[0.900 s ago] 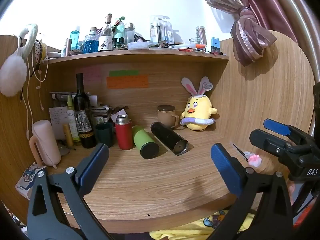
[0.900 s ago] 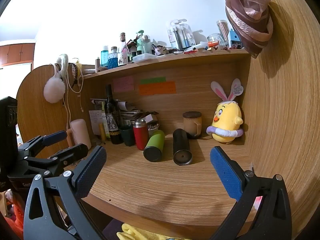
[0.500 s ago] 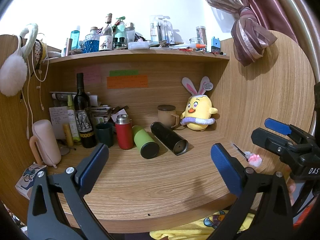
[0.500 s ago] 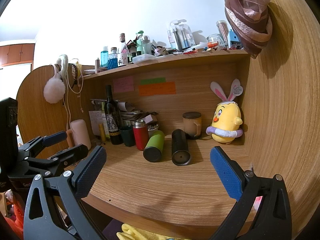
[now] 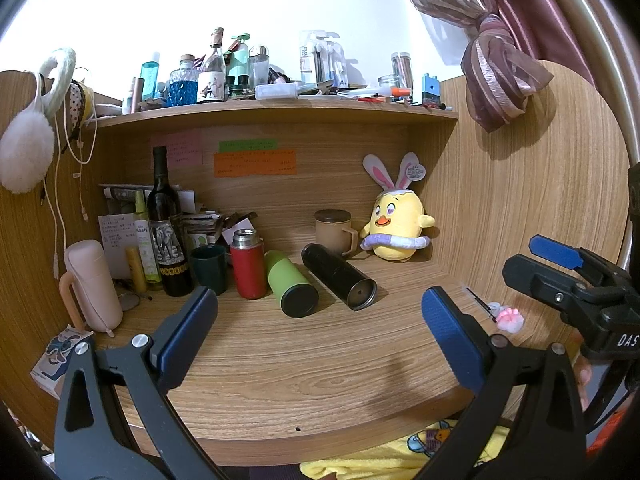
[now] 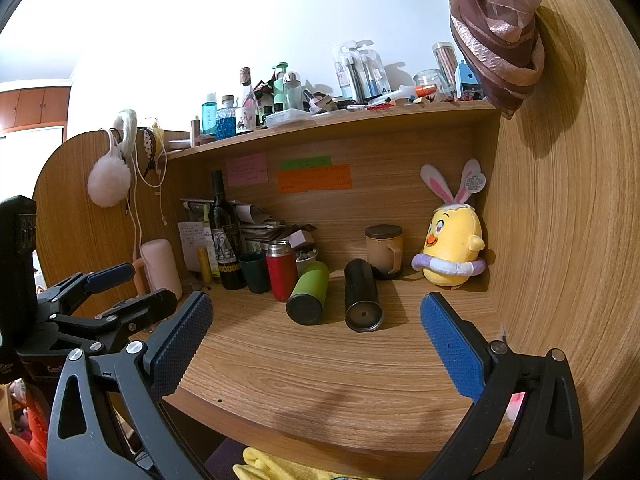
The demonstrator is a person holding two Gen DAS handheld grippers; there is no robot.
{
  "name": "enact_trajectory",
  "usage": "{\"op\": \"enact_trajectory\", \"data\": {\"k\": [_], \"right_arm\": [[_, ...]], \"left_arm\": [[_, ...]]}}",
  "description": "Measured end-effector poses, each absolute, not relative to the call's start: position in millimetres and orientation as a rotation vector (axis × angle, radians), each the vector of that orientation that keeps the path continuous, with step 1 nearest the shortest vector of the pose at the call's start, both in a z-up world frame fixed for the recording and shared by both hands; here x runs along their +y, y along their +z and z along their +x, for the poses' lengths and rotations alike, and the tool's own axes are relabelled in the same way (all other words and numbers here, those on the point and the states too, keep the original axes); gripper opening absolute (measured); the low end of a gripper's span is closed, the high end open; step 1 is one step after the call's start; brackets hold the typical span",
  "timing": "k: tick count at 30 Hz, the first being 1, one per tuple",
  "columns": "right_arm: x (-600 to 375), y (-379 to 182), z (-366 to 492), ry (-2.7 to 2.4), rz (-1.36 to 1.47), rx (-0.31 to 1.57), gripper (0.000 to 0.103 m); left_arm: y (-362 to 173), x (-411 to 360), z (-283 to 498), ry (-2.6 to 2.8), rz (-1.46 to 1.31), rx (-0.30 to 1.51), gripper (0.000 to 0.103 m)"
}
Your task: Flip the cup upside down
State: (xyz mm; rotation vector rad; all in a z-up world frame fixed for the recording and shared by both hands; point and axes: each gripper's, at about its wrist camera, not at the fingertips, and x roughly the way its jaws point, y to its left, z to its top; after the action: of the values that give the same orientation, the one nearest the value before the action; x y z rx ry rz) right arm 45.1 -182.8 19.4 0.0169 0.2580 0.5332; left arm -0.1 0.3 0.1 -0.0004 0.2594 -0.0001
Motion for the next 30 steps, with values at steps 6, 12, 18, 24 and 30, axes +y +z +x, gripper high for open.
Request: {"op": "enact_trajectory", "data": {"k": [6, 12, 18, 24, 30], "right_arm": [[-184, 19, 45, 0.533, 0.017, 0.257, 0.103], [-187, 20, 48, 0.529, 0.028, 0.270, 0.103], [-198, 9, 73, 0.500, 0.047, 0.336, 0.103], [-215, -16, 119, 0.435, 0.094, 0.418, 0.103], [-234, -37, 154, 0.374, 0.123, 0.473, 0.103]], "left_arm": [[0, 0, 0, 0.000, 0.000, 0.260, 0.103], [-1, 3, 8, -0.002, -0.009, 0.283, 0.103], [-2, 12, 49, -0.046, -0.056, 0.345, 0.103], [4, 2, 147, -0.111, -0.079, 0.402, 0.103], [-8, -13, 257, -0.187, -0.141, 0.635, 0.103]]}}
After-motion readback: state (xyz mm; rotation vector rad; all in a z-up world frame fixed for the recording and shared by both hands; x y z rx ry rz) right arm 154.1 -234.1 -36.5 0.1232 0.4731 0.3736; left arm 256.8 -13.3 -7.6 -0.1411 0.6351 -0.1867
